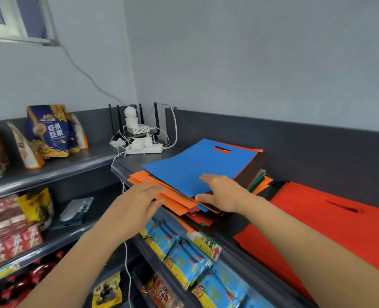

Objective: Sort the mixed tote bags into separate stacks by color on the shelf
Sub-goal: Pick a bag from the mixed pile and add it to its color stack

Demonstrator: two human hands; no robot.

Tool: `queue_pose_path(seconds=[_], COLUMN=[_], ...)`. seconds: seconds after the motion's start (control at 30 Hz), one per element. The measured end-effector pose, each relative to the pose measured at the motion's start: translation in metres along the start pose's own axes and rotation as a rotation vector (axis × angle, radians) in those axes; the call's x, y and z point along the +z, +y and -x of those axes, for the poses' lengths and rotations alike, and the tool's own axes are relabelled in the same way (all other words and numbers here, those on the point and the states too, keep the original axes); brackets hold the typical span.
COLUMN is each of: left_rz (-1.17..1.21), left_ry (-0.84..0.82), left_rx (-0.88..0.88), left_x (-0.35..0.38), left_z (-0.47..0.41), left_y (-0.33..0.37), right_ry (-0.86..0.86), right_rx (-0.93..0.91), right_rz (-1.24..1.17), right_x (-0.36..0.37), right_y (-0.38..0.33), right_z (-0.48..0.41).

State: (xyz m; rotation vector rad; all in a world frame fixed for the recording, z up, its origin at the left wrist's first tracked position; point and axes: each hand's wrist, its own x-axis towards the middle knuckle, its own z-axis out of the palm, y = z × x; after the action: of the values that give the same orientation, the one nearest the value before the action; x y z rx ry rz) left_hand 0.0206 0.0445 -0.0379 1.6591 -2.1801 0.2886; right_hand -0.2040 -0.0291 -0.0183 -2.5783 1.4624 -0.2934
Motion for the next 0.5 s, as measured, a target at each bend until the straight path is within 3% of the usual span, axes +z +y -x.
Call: queue_pose_path(seconds=[0.13,0.3,0.43,0.5], left_rz=[0.076,0.152,0.183,0.188], left_ry=[-0.029,-0.111,-0.296,-0.282], left_rx=[0.097,0.223,0.223,0.257], left_x=[0.008,0.019,0.037,0.046], left_z=[-0.041,-0.09,-0.118,-0.128], left_y=[-0.032,-0.057,-0.072,-0.078], right_ry=[-0.103,0.078,0.188,0.215], right_rx=[0.106,0.24,0.366,0.405], right_rz=[-0.013,0.103,0.128,0.112], right_x=[0.01,0.014,0.018,0.017], right_y=[-0.001,-0.011,-0.021,-0.022], right_z=[-0.023,-0.031,-0.038,-0.041])
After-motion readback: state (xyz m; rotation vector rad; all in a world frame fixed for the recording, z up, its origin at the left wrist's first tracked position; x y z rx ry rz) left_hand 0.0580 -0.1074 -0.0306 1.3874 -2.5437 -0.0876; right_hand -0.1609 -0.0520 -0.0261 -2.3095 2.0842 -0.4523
